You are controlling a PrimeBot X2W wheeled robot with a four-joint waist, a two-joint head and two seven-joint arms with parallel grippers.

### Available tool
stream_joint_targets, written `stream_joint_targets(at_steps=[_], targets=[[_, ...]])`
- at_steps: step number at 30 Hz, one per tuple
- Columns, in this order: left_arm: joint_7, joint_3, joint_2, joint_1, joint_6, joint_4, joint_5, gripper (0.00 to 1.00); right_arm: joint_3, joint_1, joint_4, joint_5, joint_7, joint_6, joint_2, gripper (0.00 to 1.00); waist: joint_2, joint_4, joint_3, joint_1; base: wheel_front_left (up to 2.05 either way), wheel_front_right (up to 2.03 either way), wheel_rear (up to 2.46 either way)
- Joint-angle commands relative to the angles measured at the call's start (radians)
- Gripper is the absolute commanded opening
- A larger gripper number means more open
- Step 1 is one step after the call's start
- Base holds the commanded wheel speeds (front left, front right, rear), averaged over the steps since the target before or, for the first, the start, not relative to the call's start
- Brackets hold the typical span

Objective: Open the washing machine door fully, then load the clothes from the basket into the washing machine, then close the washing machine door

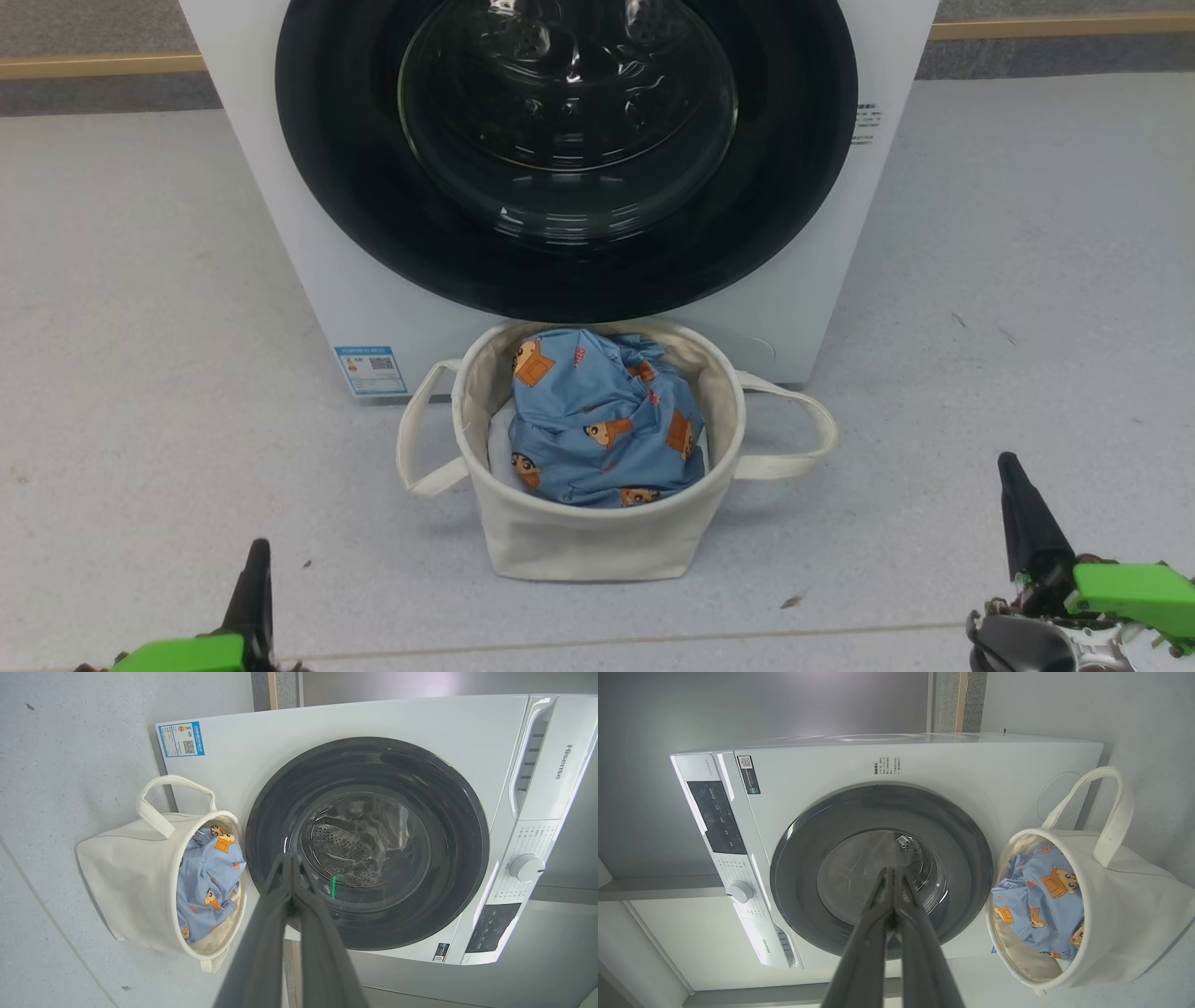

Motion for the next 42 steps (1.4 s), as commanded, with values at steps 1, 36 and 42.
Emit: stream_joint_targets(at_steps=[1,36,42], targets=[[0.007,0.041,0.009,-0.024,-0.006,-0.027,0.009,0.0,0.02,-0.015,-0.035,-0.006,0.007,0.001,-0.006,0.0,-0.0001,0.0,0.0,0.0,0.0,0.0,0.0],[-0.02,0.003,0.004,0.018,0.018,0.023,0.02,1.0,0.03,-0.005,0.061,-0.012,-0.039,0.0,0.009,1.0,-0.0001,0.008,-0.002,0.0001,0.0,0.0,0.0],[-0.029,-0.002,0.019,0.013,0.025,0.002,0.052,1.0,0.041,-0.022,0.055,-0.063,-0.057,0.0,0.008,1.0,-0.0001,0.011,-0.003,0.0,0.0,0.0,0.0]])
